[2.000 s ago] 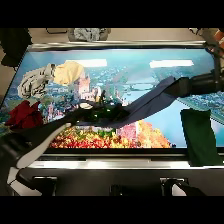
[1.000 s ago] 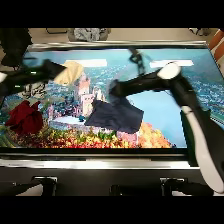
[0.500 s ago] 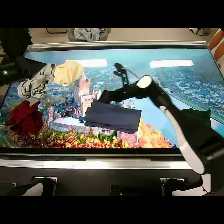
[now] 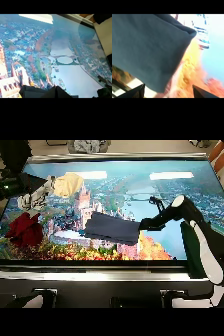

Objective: Fold the shirts.

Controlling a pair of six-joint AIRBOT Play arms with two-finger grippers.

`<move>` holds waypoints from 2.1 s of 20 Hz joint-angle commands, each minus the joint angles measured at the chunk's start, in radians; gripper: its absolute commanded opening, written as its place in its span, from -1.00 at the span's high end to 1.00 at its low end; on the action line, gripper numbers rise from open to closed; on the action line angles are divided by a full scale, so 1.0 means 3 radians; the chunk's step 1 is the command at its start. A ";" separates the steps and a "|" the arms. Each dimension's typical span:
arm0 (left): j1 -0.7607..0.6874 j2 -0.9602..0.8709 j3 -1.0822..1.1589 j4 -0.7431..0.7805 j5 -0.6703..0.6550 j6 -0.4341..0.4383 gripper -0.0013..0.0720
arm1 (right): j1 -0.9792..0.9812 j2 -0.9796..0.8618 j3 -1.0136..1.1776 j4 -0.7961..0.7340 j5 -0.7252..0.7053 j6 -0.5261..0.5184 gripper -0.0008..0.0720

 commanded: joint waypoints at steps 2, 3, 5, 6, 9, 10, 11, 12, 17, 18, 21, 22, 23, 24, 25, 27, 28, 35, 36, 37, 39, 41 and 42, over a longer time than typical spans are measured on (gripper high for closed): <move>0.0001 0.0003 0.0000 0.0014 -0.0125 0.0003 0.88 | 0.0089 -0.0069 -0.0551 0.0662 -0.0690 -0.0022 -0.90; 0.0001 0.0003 0.0000 0.0013 -0.0128 0.0003 0.88 | 0.0130 -0.0111 -0.0549 0.0722 -0.0729 0.0004 -0.75; 0.0001 0.0003 0.0000 0.0014 -0.0128 0.0003 0.88 | 0.0173 -0.0135 -0.0549 0.1024 -0.0785 -0.0148 -0.55; 0.0001 0.0003 0.0000 0.0014 -0.0127 0.0003 0.88 | 0.0169 -0.0127 -0.0532 0.1245 -0.0730 -0.0402 0.34; 0.0003 0.0003 0.0000 0.0014 -0.0127 0.0004 0.88 | -0.0046 0.0006 -0.0248 0.1527 -0.0392 -0.0895 0.86; 0.0003 0.0003 0.0000 0.0015 -0.0127 0.0004 0.88 | -0.0174 0.0097 -0.0095 0.1451 -0.0296 -0.0886 0.86; 0.0003 0.0003 0.0000 0.0014 -0.0127 0.0005 0.88 | -0.0347 0.0202 0.0086 0.1314 -0.0195 -0.0807 0.86; 0.0003 0.0003 0.0000 0.0015 -0.0128 0.0017 0.88 | -0.0529 0.0296 0.0254 0.1139 -0.0079 -0.0647 0.86; 0.0003 0.0001 0.0000 0.0038 -0.0128 0.0045 0.88 | -0.1573 0.0626 0.0917 0.0637 0.0619 -0.0342 0.86; 0.0003 0.0001 0.0000 0.0037 -0.0127 0.0055 0.87 | -0.1756 0.0657 0.0997 0.0636 0.0674 -0.0292 0.86; 0.0001 0.0003 0.0000 0.0037 -0.0128 0.0055 0.87 | -0.2246 0.0696 0.1232 0.0635 0.0809 -0.0207 0.86; 0.0001 0.0003 0.0000 0.0037 -0.0128 0.0055 0.87 | -0.2366 0.0697 0.1297 0.0636 0.0832 -0.0177 0.86; 0.0001 0.0003 0.0000 0.0037 -0.0128 0.0055 0.87 | -0.2482 0.0699 0.1357 0.0637 0.0838 -0.0148 0.86; 0.0001 0.0003 0.0000 0.0037 -0.0128 0.0055 0.87 | -0.2580 0.0699 0.1411 0.0637 0.0830 -0.0123 0.86; 0.0001 0.0003 0.0000 0.0037 -0.0128 0.0055 0.87 | -0.2656 0.0699 0.1461 0.0637 0.0816 -0.0111 0.86; 0.0003 0.0003 0.0000 0.0037 -0.0130 0.0055 0.87 | -0.2795 0.0699 0.1575 0.0638 0.0805 -0.0038 0.86; 0.0001 0.0003 0.0000 0.0037 -0.0130 0.0055 0.87 | -0.2861 0.0699 0.1628 0.0651 0.0834 0.0036 0.86; 0.0001 0.0003 0.0000 0.0037 -0.0130 0.0057 0.87 | -0.3231 0.0725 0.1766 0.0324 0.1668 0.0123 0.86; 0.0001 0.0003 0.0000 0.0037 -0.0130 0.0056 0.87 | -0.3248 0.0725 0.1766 0.0011 0.1826 0.0102 0.85; 0.0001 0.0003 0.0000 0.0036 -0.0130 0.0057 0.87 | -0.3246 0.0729 0.1757 -0.0411 0.1942 0.0034 0.85; 0.0001 0.0003 0.0000 0.0036 -0.0130 0.0079 0.87 | -0.3246 0.0832 0.1541 -0.0975 0.1938 0.0038 0.85; 0.0001 0.0003 0.0000 0.0034 -0.0134 0.0079 0.87 | -0.3246 0.0963 0.1066 -0.1334 0.1930 0.0011 0.86; 0.0003 0.0004 0.0001 0.0034 -0.0156 0.0079 0.87 | -0.3248 0.1017 0.0788 -0.1433 0.1850 -0.0029 0.86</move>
